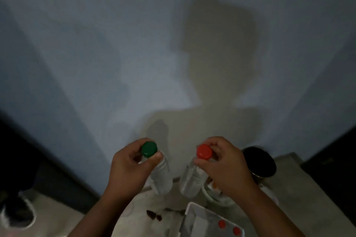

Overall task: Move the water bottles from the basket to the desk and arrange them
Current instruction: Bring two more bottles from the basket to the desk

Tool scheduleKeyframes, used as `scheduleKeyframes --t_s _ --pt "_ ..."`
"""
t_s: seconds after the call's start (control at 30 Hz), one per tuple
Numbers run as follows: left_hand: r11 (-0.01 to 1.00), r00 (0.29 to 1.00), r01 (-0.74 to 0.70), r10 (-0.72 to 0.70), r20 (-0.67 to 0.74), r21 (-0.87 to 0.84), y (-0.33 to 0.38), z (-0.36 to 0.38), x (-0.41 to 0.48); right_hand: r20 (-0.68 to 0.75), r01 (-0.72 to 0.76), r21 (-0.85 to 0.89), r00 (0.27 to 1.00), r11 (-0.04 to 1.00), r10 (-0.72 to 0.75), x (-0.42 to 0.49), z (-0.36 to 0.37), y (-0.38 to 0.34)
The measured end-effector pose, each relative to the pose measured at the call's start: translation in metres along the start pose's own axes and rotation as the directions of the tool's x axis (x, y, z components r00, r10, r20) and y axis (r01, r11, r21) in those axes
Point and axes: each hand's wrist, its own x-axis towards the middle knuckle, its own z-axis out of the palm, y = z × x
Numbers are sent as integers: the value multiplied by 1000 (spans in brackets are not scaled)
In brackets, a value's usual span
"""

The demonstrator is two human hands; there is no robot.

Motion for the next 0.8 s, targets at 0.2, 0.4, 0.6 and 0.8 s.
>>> scheduleKeyframes --t_s 0.2,0.4,0.6,0.8 --pt "996 975 83 -74 -209 38 20 -25 -63 244 118 30 962 993 -122 -16 11 -14" --pt "989 884 148 -124 -451 18 38 -72 -132 455 265 26 856 964 -247 -40 53 -31" --pt "975 773 212 -129 -621 61 42 -128 -193 579 383 87 732 920 -359 -78 109 -67" --pt "960 655 275 -150 -741 49 31 -184 -251 647 405 150 650 902 -399 -124 169 -100"
